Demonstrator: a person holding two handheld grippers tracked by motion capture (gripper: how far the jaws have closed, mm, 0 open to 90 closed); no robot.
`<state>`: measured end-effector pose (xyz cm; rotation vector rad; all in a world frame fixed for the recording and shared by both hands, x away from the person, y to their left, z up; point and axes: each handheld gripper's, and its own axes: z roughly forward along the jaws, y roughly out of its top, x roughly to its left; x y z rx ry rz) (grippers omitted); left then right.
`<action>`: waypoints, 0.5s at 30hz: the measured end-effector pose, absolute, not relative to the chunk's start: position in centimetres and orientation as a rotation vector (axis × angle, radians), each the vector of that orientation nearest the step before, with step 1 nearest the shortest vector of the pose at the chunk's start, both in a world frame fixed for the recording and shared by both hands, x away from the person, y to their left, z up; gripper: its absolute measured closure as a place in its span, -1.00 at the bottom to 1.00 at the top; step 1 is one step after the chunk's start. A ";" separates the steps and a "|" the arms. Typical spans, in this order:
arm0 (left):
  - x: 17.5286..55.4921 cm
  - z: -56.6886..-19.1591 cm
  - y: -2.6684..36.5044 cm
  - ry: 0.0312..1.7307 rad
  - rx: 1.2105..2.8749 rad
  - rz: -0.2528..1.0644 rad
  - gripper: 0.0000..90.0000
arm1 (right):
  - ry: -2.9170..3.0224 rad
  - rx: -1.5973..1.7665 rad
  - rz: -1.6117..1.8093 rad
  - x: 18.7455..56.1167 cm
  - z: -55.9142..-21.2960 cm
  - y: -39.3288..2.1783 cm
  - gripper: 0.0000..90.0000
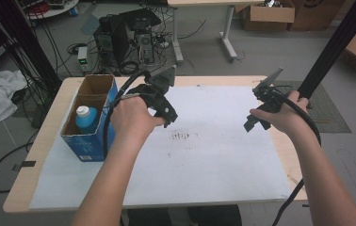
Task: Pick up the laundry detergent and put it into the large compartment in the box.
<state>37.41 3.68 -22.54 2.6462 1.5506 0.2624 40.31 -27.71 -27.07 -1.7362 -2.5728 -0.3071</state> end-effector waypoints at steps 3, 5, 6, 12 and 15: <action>37.3 -23.2 3.1 1.535 2.650 0.255 -0.86 | -2.565 -1.744 -0.298 40.4 -27.0 -27.7 -0.62; 37.3 -23.7 2.7 1.531 2.660 0.243 -0.86 | -2.577 -1.736 -0.302 40.4 -27.1 -27.7 -0.62; 37.3 -23.7 2.7 1.531 2.660 0.243 -0.86 | -2.577 -1.736 -0.302 40.4 -27.1 -27.7 -0.62; 37.4 -24.3 2.4 1.524 2.671 0.221 -0.86 | -2.582 -1.732 -0.298 40.5 -27.0 -27.4 -0.62; 37.5 -24.3 2.5 1.525 2.668 0.219 -0.86 | -2.583 -1.731 -0.297 40.5 -27.0 -27.4 -0.62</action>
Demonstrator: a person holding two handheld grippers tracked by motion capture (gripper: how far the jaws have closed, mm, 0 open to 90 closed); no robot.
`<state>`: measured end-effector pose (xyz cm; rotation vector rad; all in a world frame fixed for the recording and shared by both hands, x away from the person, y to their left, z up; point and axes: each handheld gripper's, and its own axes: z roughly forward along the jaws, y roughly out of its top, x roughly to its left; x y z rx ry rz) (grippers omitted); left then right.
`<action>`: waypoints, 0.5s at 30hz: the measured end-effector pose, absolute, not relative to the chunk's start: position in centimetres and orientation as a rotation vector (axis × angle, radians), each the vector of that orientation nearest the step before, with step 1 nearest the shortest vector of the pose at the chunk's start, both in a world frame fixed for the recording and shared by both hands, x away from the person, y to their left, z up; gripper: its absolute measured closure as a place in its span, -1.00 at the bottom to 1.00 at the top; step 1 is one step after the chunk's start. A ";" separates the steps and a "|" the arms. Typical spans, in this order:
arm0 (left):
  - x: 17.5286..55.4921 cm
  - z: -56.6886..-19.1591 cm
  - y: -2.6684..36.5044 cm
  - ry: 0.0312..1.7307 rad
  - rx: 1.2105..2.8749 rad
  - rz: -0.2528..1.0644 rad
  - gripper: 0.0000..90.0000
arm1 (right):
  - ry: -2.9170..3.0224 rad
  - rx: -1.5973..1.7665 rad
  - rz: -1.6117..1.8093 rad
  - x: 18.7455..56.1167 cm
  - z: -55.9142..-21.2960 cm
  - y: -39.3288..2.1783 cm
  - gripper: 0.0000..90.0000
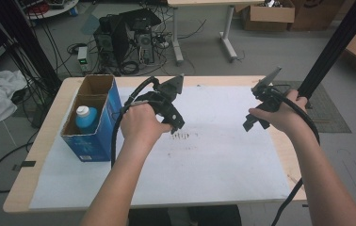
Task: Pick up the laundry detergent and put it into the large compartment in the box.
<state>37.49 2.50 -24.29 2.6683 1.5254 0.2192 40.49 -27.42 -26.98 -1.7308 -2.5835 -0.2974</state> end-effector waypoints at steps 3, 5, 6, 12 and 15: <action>37.5 -24.4 2.7 1.534 2.662 0.218 -0.86 | -2.572 -1.741 -0.294 40.5 -26.9 -27.4 -0.62; 37.6 -24.4 2.7 1.532 2.664 0.218 -0.86 | -2.574 -1.741 -0.295 40.5 -27.0 -27.4 -0.62; 37.6 -24.5 2.8 1.535 2.663 0.208 -0.86 | -2.578 -1.738 -0.290 40.5 -27.0 -27.4 -0.62; 37.6 -24.6 3.0 1.537 2.659 0.206 -0.86 | -2.580 -1.734 -0.290 40.5 -27.0 -27.2 -0.62; 37.6 -24.6 3.0 1.538 2.662 0.204 -0.86 | -2.583 -1.731 -0.293 40.4 -27.1 -27.2 -0.62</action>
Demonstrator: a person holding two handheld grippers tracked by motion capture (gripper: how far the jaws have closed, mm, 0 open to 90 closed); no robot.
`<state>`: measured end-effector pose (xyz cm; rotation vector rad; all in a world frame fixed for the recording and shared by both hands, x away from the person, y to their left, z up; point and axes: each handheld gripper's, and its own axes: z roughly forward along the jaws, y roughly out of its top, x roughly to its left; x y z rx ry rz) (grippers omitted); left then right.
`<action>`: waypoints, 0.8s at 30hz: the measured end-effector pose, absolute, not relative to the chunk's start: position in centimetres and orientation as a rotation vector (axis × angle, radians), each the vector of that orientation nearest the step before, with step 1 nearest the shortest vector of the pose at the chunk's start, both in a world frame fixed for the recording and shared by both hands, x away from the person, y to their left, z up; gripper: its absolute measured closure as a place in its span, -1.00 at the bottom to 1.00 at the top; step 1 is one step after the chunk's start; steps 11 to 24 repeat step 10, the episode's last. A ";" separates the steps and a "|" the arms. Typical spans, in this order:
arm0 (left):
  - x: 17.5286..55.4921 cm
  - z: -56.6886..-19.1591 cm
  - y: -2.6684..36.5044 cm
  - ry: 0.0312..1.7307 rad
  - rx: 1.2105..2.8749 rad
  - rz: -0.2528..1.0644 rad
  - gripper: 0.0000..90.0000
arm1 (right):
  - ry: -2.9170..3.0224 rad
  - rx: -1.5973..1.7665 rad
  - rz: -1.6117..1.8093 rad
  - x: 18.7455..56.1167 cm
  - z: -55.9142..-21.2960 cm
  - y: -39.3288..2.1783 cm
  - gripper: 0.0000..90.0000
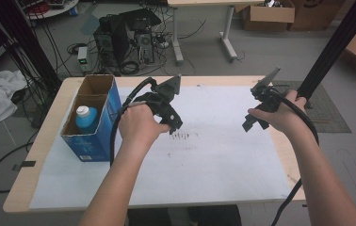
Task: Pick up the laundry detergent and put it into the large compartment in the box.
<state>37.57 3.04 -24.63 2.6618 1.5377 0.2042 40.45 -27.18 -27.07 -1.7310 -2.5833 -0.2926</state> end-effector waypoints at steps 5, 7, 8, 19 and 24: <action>37.5 -24.7 3.0 1.533 2.666 0.193 -0.84 | -2.583 -1.730 -0.291 40.4 -27.0 -27.1 -0.62; 37.4 -24.7 3.0 1.534 2.662 0.190 -0.84 | -2.582 -1.731 -0.290 40.4 -27.0 -27.1 -0.62; 37.4 -24.6 3.0 1.533 2.662 0.193 -0.84 | -2.582 -1.730 -0.290 40.4 -27.0 -27.1 -0.62; 37.4 -24.6 3.1 1.533 2.665 0.191 -0.84 | -2.582 -1.732 -0.292 40.4 -27.0 -27.1 -0.62; 37.4 -24.6 3.1 1.533 2.665 0.191 -0.84 | -2.582 -1.732 -0.292 40.4 -27.0 -27.1 -0.62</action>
